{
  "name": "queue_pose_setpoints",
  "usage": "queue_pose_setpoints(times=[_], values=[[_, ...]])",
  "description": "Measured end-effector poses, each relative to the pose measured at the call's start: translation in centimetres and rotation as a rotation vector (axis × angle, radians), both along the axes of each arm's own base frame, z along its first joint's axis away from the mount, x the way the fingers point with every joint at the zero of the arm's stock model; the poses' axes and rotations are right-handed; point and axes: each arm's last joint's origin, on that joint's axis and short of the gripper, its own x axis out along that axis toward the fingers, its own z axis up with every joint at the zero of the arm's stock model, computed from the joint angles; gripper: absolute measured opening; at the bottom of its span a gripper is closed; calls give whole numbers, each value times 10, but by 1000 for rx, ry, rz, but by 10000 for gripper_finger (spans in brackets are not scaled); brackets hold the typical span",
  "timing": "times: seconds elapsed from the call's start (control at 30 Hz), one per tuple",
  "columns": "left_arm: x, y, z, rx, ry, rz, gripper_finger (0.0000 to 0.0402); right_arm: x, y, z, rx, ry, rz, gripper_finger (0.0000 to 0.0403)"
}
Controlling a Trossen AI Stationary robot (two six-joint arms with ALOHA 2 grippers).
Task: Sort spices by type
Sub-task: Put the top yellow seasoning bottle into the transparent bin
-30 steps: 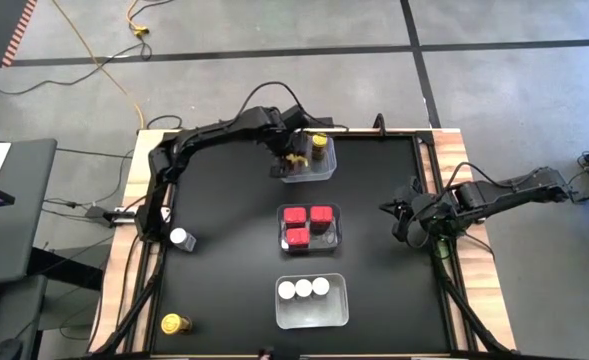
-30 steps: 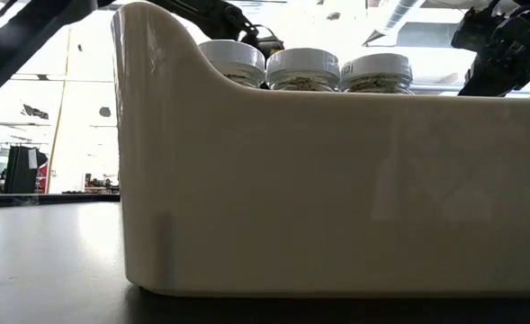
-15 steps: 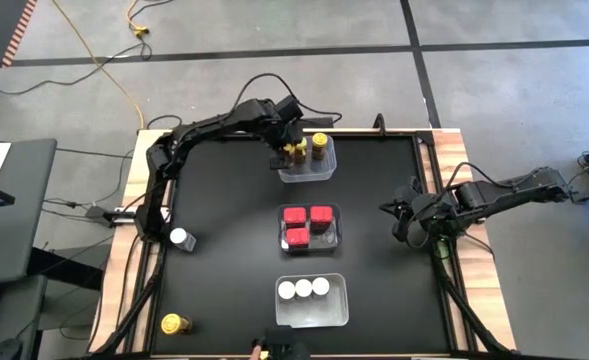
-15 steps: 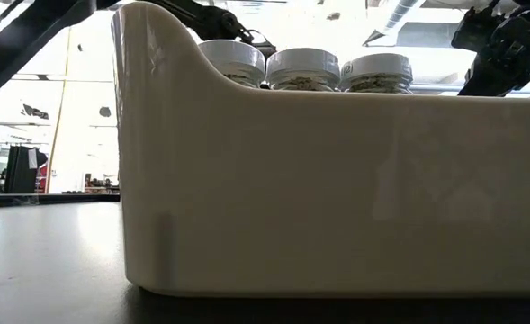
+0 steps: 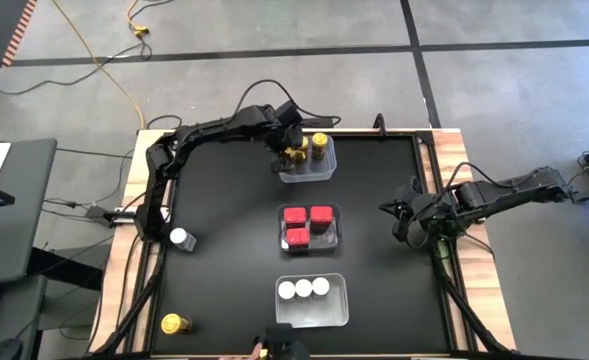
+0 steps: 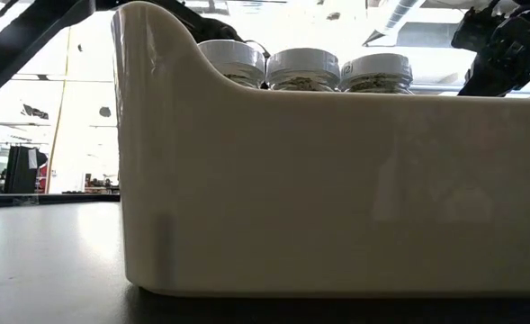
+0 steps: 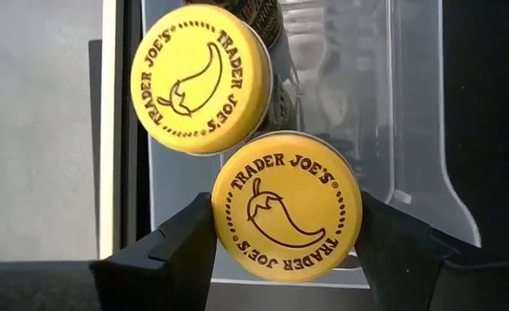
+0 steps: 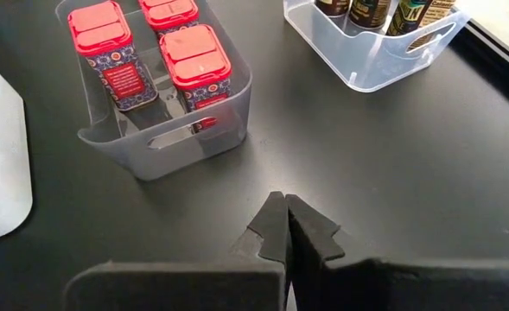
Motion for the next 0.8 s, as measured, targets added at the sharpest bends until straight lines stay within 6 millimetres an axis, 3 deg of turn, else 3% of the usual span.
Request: queue_pose_setpoints(times=[0.8], values=[[-5,14,-4,32,-31,30,231,0,0,0,0,0,0,24]])
